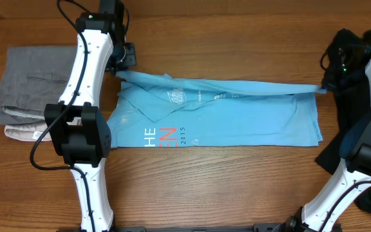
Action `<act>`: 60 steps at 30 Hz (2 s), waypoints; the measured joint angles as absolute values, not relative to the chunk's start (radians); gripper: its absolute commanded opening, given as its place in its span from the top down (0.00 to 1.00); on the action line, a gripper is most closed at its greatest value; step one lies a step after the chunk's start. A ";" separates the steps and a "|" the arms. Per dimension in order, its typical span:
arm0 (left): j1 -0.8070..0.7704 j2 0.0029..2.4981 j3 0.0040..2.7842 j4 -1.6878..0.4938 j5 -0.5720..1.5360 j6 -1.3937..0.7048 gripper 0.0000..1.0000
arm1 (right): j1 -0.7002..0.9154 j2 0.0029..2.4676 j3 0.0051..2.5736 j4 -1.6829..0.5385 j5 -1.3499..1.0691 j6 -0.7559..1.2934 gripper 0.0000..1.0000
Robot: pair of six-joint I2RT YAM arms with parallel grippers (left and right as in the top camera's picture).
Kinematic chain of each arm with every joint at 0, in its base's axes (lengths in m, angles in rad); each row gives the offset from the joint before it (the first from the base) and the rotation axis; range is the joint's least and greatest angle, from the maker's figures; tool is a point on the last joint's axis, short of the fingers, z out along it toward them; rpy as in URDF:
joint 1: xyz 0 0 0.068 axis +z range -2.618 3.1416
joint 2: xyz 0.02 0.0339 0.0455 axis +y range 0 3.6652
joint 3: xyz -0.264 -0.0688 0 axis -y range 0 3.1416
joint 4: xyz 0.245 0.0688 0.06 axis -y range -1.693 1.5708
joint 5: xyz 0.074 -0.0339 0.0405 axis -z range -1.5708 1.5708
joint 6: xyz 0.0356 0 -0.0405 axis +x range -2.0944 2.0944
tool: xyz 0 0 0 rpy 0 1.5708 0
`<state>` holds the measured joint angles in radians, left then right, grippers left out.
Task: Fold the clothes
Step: 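Lift the top edge and fold it down toward the bottom edge with both grippers, then lower the folded edge onto the shirt and release both grippers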
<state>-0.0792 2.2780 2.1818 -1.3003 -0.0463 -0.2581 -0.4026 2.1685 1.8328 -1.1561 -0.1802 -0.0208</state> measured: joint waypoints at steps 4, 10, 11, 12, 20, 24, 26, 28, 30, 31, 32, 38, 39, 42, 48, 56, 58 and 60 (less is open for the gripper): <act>-0.079 2.259 2.182 -1.384 -0.054 -0.295 0.96 | -0.403 2.168 1.833 -1.204 -0.185 -0.019 0.96; -0.094 2.227 2.182 -1.508 -0.067 -0.317 0.96 | -0.397 2.168 1.833 -1.288 -0.187 0.001 0.96; -0.100 2.227 2.182 -1.528 -0.075 -0.321 0.96 | -0.397 2.168 1.833 -1.314 -0.187 0.007 0.96; -0.107 2.227 2.182 -1.547 -0.082 -0.326 0.96 | -0.398 2.168 1.833 -1.332 -0.187 0.010 0.96; -0.138 2.227 2.176 -1.609 -0.104 -0.361 0.96 | -0.397 2.168 1.833 -1.440 -0.187 0.054 0.96; -0.136 2.226 2.104 -1.610 -0.119 -0.369 0.96 | -0.397 2.168 1.833 -1.493 -0.170 0.079 0.96; -0.131 2.226 2.046 -1.601 -0.129 -0.372 0.96 | -0.397 2.168 1.833 -1.504 -0.159 0.087 0.96; -0.125 2.226 1.990 -1.586 -0.140 -0.374 0.96 | -0.397 2.168 1.833 -1.504 -0.152 0.094 0.96; -0.111 2.226 1.945 -1.580 -0.147 -0.376 0.96 | -0.397 2.168 1.833 -1.507 -0.144 0.101 0.96; -0.101 2.226 1.925 -1.581 -0.149 -0.376 0.96 | -0.397 2.168 1.833 -1.508 -0.141 0.101 0.96; -0.090 2.226 1.914 -1.583 -0.151 -0.376 0.96 | -0.397 2.168 1.833 -1.513 -0.135 0.105 0.96; -0.032 2.226 1.902 -1.586 -0.155 -0.376 0.96 | -0.397 2.168 1.831 -1.506 -0.086 0.141 0.96; -0.027 2.226 1.902 -1.586 -0.155 -0.377 0.96 | -0.397 2.168 1.830 -1.503 -0.081 0.143 0.96; -0.025 2.226 1.899 -1.585 -0.154 -0.382 0.96 | -0.397 2.168 1.814 -1.477 -0.074 0.151 0.96; -0.042 2.226 1.873 -1.581 -0.154 -0.383 0.96 | -0.397 2.168 1.768 -1.462 -0.070 0.162 0.96; -0.054 2.225 1.872 -1.613 -0.143 -0.364 0.96 | -0.397 2.168 1.759 -1.474 -0.066 0.173 0.63; -0.054 2.226 1.872 -1.624 -0.124 -0.341 0.93 | -0.397 2.168 1.759 -1.478 -0.064 0.176 0.54; -0.053 2.225 1.872 -1.643 -0.093 -0.310 0.80 | -0.397 2.168 1.759 -1.486 -0.062 0.175 0.45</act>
